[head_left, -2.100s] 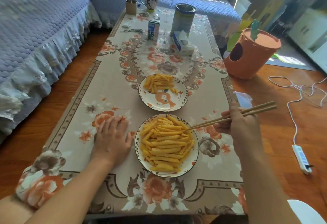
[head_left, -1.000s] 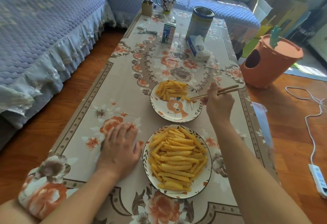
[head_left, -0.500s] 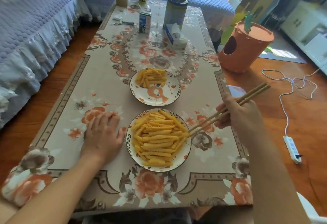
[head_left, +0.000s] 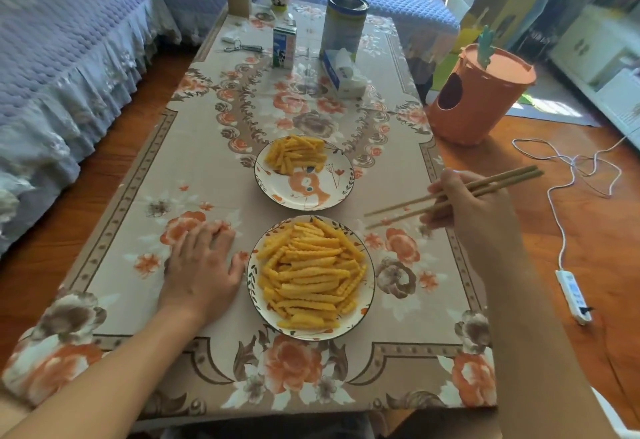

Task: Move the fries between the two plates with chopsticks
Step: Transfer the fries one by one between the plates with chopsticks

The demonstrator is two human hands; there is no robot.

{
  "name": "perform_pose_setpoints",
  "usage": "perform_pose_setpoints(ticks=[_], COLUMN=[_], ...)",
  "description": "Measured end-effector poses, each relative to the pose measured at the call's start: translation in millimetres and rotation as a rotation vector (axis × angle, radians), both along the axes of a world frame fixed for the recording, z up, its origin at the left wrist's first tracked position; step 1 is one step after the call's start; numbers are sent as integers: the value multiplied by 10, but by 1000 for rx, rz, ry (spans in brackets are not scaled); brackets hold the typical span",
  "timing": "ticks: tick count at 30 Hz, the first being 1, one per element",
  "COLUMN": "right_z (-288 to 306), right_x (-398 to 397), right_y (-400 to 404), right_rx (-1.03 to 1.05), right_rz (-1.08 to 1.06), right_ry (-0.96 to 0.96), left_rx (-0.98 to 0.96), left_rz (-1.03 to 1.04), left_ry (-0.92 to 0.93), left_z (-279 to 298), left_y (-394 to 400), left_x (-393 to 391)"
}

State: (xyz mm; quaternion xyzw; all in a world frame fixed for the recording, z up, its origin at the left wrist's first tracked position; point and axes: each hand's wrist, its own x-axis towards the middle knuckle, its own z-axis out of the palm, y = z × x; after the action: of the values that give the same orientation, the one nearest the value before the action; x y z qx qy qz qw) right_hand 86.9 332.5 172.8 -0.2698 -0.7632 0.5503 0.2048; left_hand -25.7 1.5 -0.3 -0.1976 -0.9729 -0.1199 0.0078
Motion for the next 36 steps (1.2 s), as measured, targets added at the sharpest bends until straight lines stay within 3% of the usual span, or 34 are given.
perform_pose_setpoints(ticks=[5,13,24,36], right_z=[-330,-718,-832,-746], right_x=[-746,-1513,-1613,-1390], right_y=[-107,-435,-603,-400], right_rx=[-57,171,308,236], right_rz=[-53,-117,-104,-90], right_ry=[75,83,89,118], left_rx=[-12,-2,-16,-28], left_rz=[-2,7,3,2], left_ry=[-14,-21,-36,-36], left_z=[-10,-36,-55,-40], left_y=[-9,-16,-19,-20], left_x=[-18,-39,-49,-43])
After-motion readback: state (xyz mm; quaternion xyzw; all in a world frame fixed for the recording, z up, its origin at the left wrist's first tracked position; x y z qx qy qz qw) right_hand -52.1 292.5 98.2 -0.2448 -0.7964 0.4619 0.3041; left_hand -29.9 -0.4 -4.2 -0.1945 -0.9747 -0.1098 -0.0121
